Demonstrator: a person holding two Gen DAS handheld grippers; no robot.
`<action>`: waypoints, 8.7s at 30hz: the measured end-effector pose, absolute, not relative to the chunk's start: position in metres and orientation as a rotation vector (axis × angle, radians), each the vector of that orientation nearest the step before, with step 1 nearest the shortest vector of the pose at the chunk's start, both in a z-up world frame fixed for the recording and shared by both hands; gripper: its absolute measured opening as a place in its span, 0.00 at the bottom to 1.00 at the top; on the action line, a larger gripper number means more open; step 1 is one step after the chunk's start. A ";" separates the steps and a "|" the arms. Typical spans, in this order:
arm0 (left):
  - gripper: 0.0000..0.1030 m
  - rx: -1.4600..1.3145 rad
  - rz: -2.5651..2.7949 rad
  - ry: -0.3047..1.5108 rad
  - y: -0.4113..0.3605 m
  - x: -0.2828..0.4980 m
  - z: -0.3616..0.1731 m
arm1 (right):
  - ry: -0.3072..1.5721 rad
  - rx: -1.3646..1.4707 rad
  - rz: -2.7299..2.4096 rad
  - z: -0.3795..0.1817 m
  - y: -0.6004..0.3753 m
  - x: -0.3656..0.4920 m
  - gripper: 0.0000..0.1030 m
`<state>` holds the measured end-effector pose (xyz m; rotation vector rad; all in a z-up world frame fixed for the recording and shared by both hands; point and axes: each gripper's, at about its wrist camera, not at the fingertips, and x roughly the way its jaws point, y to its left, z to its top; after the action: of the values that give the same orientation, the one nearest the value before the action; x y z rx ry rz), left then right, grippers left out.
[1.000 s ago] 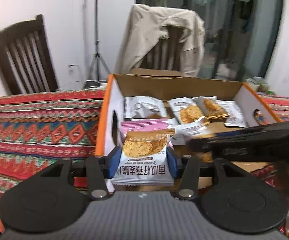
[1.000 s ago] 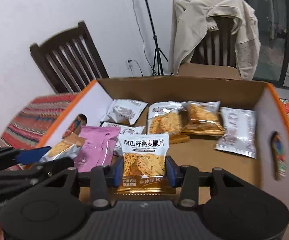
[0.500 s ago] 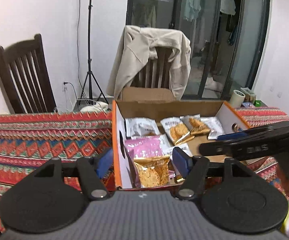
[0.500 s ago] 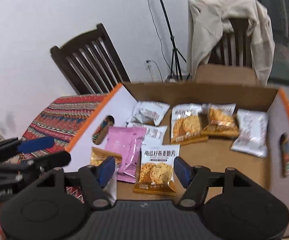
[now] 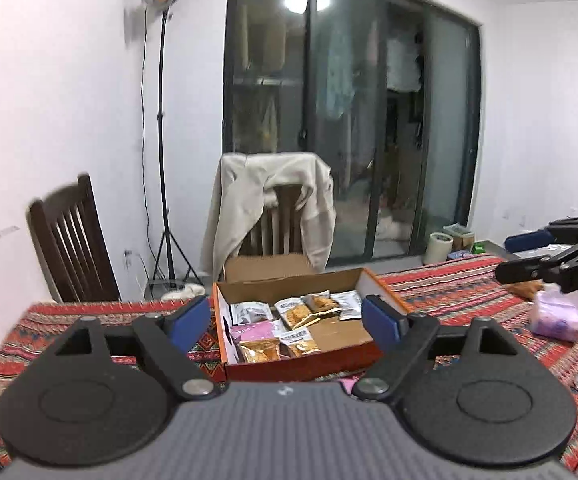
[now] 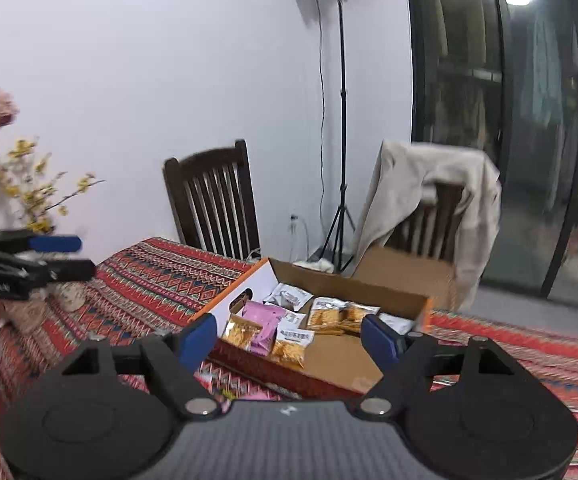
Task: Organize snacks
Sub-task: 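Move both tools back over the snack pile, then grasp a red-orange snack bag with the left tool while the right tool grasps a green bar, then carry the red-orange bag and green bar over the cardboard box, then open both tools to drop the bag and bar into the box, then move both tools back over the remaining snack packets, then grasp a white packet with the left tool while the right tool grasps a pumpkin-seed biscuit packet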
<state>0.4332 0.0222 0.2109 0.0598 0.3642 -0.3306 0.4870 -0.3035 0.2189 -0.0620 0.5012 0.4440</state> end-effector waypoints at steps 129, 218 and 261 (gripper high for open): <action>0.51 -0.182 -0.438 0.559 -0.036 0.371 0.098 | 0.478 0.186 0.303 0.053 -0.360 0.281 0.38; 0.98 -0.111 -0.137 0.598 0.039 0.274 0.038 | 0.477 -0.047 0.232 0.070 -0.321 0.275 0.88; 0.87 0.016 -0.168 0.670 0.000 0.499 0.003 | 0.584 -0.325 0.381 -0.006 -0.214 0.438 0.41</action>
<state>0.4992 0.0004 0.0033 0.0160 0.6702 -0.1680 0.4375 -0.2141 -0.0063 -0.3245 0.5836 0.3809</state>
